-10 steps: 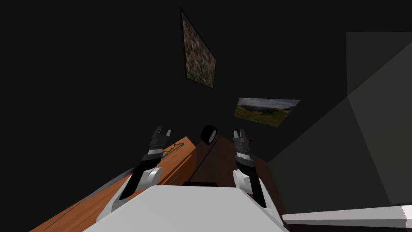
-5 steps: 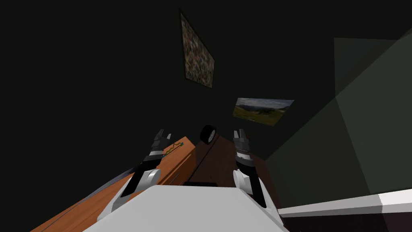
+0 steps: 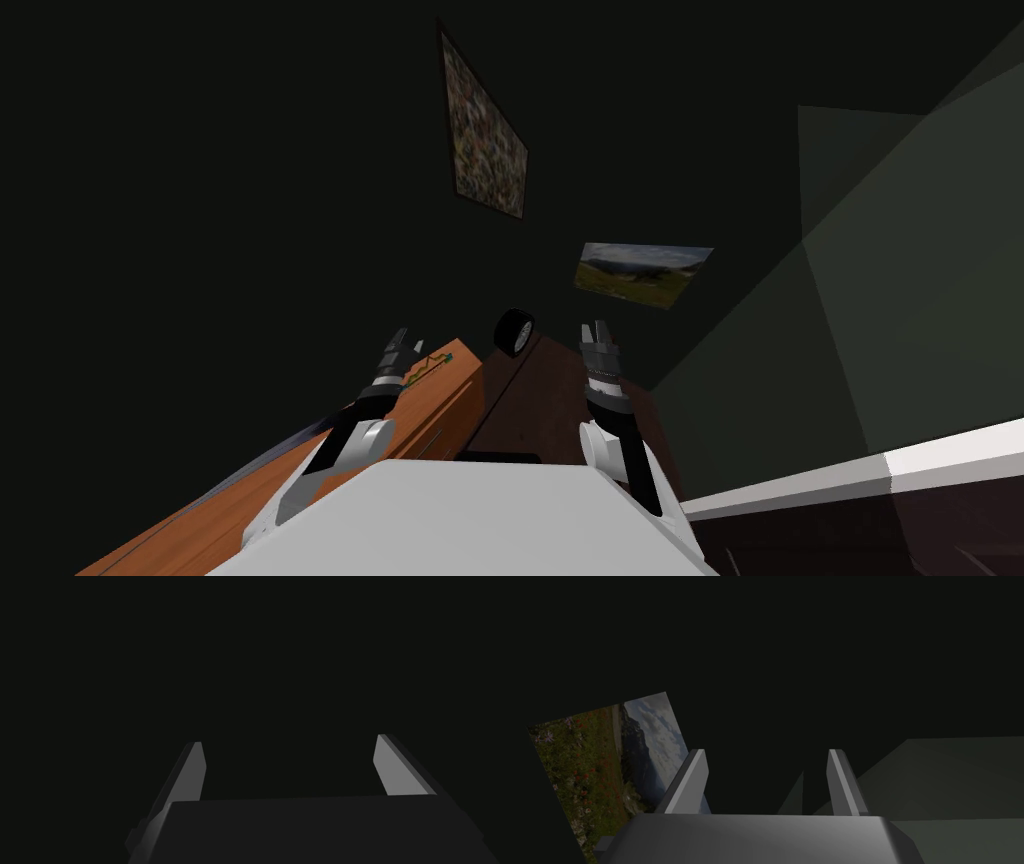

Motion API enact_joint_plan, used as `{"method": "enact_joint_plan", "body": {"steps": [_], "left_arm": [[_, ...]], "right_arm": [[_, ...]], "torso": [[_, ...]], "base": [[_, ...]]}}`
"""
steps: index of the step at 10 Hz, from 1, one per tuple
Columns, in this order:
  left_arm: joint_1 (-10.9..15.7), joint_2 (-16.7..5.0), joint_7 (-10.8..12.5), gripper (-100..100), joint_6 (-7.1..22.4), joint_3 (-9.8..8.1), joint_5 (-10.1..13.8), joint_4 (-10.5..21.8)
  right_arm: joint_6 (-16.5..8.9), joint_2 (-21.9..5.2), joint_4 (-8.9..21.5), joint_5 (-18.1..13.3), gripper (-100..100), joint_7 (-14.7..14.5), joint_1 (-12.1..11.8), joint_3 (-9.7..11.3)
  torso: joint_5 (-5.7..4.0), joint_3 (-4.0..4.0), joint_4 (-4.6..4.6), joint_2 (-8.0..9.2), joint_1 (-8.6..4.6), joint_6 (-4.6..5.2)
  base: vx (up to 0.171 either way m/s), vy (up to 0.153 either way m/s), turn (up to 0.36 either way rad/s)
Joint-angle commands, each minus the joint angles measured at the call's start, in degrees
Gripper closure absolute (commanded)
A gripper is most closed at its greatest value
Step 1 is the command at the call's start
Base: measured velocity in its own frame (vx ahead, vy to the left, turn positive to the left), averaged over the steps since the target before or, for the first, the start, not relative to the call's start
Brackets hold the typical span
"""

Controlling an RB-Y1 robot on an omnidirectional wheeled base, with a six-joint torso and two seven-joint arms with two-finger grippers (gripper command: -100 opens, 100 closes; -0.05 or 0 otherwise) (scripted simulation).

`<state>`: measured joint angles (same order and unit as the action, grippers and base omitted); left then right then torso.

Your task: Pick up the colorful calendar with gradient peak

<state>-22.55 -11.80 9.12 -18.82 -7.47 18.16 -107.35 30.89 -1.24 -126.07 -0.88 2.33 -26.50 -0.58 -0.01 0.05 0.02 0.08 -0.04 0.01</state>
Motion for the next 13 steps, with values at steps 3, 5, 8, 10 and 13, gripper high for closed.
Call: {"method": "enact_joint_plan", "body": {"steps": [3, 5, 8, 10, 13], "left_arm": [[1.0, -1.9, 0.7, -100, 2.5, -0.82, 2.8, 5.7], [1.8, -3.2, 1.0, -100, 4.5, -1.39, 4.8, 9.0], [2.7, -4.5, 1.3, -100, 6.6, -1.97, 6.9, 12.4], [3.6, -5.9, 1.7, -100, 9.0, -2.55, 9.1, 15.2], [4.6, -7.3, 2.0, -100, 11.4, -3.13, 11.3, 19.7]], "right_arm": [[0.0, 0.0, 0.0, 0.0, 0, 0.0, 0.0, 0.0], [0.0, 0.0, 0.0, 0.0, 0, 0.0, 0.0, 0.0], [0.0, 0.0, 0.0, 0.0, 0, 0.0, 0.0, 0.0], [0.0, 0.0, 0.0, 0.0, 0, 0.0, 0.0, 0.0], [0.0, 0.0, 0.0, 0.0, 0, 0.0, 0.0, 0.0]], "torso": [[0.01, -0.01, -0.01, -0.02, 0.02, -0.01], [0.01, -0.02, -0.01, -0.03, 0.03, 0.0], [0.02, -0.02, -0.01, -0.03, 0.06, -0.02], [0.01, -0.02, -0.01, -0.04, 0.08, -0.01], [0.02, -0.02, -0.01, -0.04, 0.11, -0.01]], "base": [[-0.014, -0.01, -0.047], [-0.014, -0.009, -0.056], [-0.012, 0.0, -0.042], [-0.012, 0.005, -0.068], [-0.011, 0.009, -0.048]]}}
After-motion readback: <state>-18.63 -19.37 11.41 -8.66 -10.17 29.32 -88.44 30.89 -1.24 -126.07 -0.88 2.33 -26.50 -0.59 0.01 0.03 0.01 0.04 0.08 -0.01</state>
